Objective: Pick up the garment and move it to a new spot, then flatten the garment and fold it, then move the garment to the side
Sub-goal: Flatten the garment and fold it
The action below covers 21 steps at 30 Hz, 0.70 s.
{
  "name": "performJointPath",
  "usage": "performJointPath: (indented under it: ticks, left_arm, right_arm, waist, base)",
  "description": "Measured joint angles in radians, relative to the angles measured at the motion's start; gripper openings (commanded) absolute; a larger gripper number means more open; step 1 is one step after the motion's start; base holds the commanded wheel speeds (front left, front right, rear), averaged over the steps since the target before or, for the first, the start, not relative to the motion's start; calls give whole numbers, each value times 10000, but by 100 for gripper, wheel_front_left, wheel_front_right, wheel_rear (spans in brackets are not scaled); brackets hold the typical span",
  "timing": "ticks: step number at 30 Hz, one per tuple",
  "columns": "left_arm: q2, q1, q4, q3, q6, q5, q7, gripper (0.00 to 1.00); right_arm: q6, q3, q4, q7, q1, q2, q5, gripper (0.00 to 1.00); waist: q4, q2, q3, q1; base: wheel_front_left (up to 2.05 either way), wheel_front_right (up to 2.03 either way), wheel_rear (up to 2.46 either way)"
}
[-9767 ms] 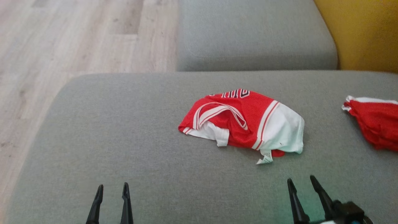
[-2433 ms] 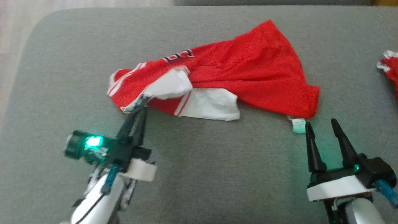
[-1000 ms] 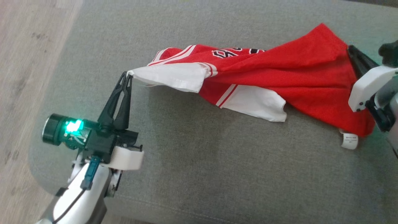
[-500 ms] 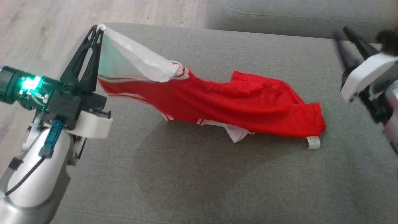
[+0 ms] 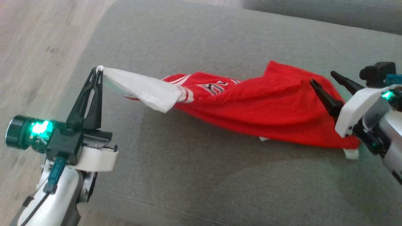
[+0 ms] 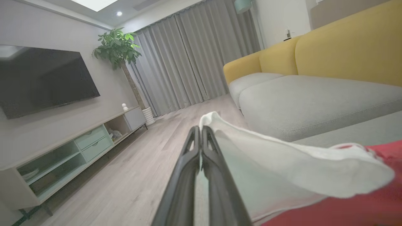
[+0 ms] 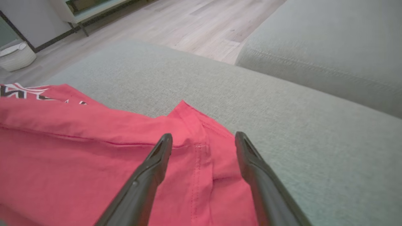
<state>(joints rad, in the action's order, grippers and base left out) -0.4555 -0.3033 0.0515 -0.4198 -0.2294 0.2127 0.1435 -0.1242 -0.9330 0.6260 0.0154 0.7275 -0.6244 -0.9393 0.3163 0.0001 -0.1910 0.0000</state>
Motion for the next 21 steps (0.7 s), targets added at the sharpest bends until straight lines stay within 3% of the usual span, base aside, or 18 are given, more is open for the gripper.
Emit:
performJointPath:
  ticks: [7,21]
  left_arm:
    - [98,14,-125,21,-84,167,284,0]
    - [324,12,-412,-42,-113,253,531,0]
  right_arm:
    - [0,-742,-477,-173,-38,-552,-1126,100]
    - [0,-1756,-890,-150,26,-1014,-2483,100]
  waist:
    - [704,0,-374,0]
    - [920,0,-600,0]
  base:
    - [0,0,0]
    - [0,0,0]
